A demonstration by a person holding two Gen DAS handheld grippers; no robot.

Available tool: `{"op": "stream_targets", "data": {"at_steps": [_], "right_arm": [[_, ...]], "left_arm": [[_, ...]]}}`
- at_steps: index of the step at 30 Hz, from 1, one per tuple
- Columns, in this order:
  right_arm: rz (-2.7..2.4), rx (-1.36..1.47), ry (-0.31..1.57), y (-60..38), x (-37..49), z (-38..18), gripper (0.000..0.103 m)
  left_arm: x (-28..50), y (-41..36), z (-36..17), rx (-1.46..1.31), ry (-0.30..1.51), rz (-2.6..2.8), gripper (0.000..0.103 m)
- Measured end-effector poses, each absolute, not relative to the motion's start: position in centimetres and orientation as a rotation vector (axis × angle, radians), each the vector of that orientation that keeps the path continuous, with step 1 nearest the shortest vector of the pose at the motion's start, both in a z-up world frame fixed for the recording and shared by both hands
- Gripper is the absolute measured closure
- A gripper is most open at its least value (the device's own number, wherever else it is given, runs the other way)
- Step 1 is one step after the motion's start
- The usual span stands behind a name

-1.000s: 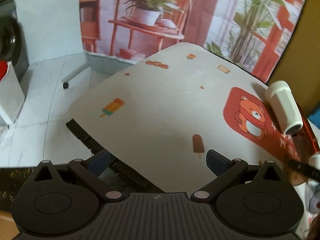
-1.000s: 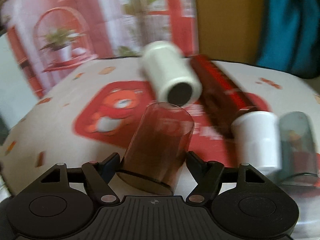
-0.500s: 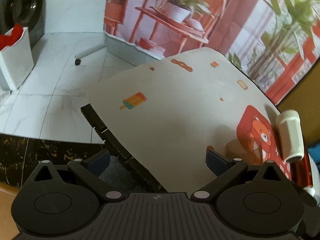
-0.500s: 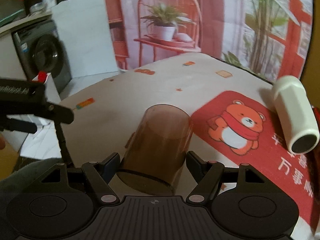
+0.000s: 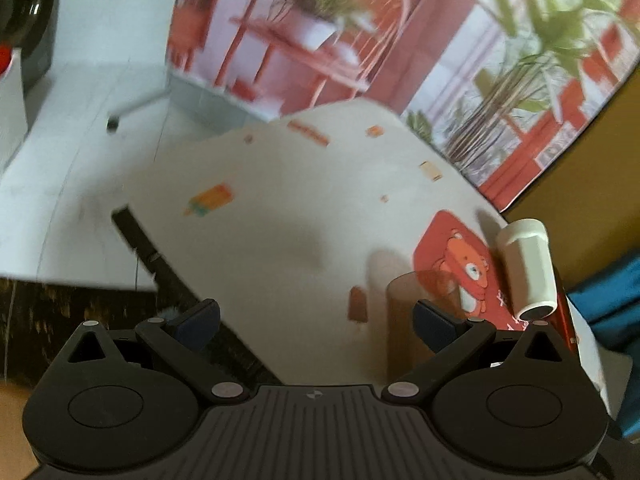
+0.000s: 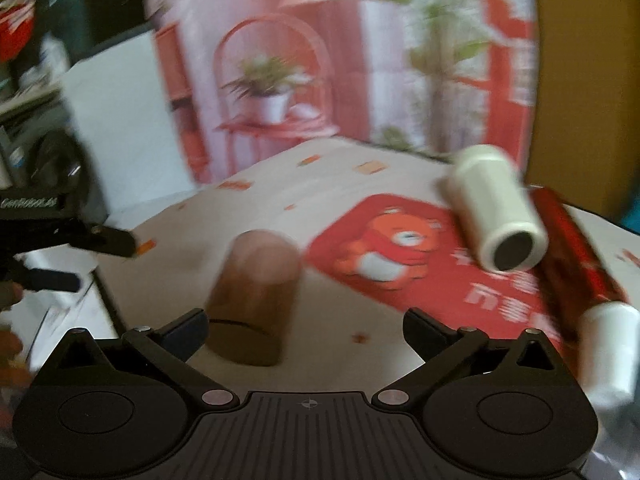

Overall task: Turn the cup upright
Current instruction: 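Close the right gripper on the brown cup and lift it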

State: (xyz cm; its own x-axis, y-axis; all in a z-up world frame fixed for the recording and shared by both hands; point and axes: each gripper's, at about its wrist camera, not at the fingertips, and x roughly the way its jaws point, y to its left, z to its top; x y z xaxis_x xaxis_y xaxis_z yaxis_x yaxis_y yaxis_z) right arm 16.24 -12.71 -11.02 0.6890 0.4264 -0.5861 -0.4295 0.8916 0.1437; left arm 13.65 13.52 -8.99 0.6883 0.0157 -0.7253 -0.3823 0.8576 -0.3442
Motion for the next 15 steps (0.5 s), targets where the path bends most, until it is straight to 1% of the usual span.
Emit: {"op": "stream_targets", "data": {"at_steps": [4, 6, 9, 12, 15], "right_arm": [[0.438, 0.077, 0.657, -15.8, 15.6, -10.7, 0.0], [0.431, 0.09, 0.657, -17.1, 15.1, -10.7, 0.0], [0.421, 0.087, 0.641, -18.6, 14.0, -10.6, 0.0], [0.41, 0.094, 0.671, -19.6, 13.3, -10.6, 0.0], [0.34, 0.047, 0.651, -20.0, 12.4, -10.3, 0.0]], "left_arm": [[13.6, 11.2, -7.8, -0.381, 0.662, 0.244, 0.0], [14.1, 9.9, -7.4, -0.309, 0.644, 0.237, 0.0], [15.8, 8.5, -7.1, -0.278, 0.719, 0.174, 0.0], [17.4, 7.2, -7.3, -0.221, 0.76, 0.177, 0.0], [19.4, 5.9, -7.8, -0.179, 0.818, 0.186, 0.0]]}}
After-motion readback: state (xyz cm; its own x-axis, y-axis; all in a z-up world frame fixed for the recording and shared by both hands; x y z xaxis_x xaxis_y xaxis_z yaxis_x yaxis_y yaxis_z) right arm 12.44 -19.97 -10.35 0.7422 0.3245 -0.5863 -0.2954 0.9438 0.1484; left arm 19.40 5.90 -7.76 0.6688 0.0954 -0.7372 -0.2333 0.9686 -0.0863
